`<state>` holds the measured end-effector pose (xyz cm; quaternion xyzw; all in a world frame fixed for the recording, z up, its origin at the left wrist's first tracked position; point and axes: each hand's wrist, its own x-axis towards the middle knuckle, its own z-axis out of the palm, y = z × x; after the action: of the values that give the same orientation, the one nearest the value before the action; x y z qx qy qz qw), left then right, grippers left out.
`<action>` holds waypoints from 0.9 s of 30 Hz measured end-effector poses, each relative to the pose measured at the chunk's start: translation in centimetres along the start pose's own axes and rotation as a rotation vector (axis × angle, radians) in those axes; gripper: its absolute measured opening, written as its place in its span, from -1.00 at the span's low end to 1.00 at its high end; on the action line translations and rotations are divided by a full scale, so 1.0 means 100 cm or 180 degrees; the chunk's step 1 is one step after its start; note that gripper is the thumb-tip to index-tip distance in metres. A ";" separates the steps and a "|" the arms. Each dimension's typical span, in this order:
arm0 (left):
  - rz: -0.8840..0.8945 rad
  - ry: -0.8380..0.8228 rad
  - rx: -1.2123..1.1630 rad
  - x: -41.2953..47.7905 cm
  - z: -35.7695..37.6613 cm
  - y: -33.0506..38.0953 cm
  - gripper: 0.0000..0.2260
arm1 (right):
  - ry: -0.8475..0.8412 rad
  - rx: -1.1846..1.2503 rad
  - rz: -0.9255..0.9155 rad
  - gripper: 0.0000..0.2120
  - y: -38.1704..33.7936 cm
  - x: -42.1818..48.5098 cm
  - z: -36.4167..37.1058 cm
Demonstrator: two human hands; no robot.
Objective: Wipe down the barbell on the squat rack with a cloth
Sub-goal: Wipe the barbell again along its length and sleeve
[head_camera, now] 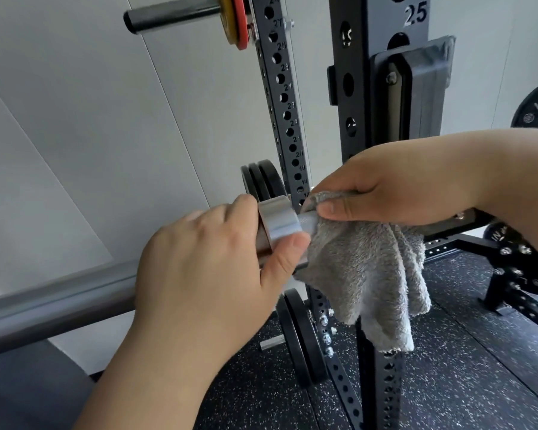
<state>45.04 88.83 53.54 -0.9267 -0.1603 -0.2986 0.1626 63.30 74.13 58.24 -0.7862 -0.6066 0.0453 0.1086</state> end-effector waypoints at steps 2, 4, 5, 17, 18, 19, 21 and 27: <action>0.0103 0.0036 -0.0053 -0.005 0.002 0.001 -0.39 | -0.0028 0.0009 0.0098 -0.57 -0.002 -0.001 -0.001; 0.0113 0.0027 -0.0081 -0.007 0.002 0.002 -0.39 | 0.0100 -0.0208 0.0149 -0.54 -0.006 0.003 0.002; 0.0108 0.0035 -0.0092 -0.006 0.002 0.002 -0.39 | 0.0202 -0.0318 0.0169 -0.49 -0.008 0.005 0.004; 0.0033 -0.0010 -0.0298 0.022 -0.008 -0.016 -0.28 | -0.0108 -0.0146 0.0516 -0.50 -0.009 0.004 -0.005; 0.0035 -0.0034 -0.0286 0.023 -0.005 -0.015 -0.31 | -0.0123 -0.0180 0.0527 -0.45 -0.010 0.008 -0.004; 0.0044 -0.0051 -0.0252 0.023 -0.003 -0.013 -0.31 | -0.0123 -0.0246 0.0522 -0.39 -0.010 0.011 -0.003; 0.0037 -0.0073 -0.0200 0.023 0.000 -0.013 -0.30 | -0.0101 -0.0348 0.0499 -0.31 -0.010 0.016 0.000; -0.0013 -0.0151 -0.0320 0.019 -0.001 -0.016 -0.30 | -0.0158 -0.0017 0.0414 -0.51 0.003 0.005 -0.010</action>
<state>45.82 90.62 55.10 -0.9401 -0.1508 -0.2846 0.1114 63.93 74.45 59.13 -0.8229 -0.5568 0.0702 0.0883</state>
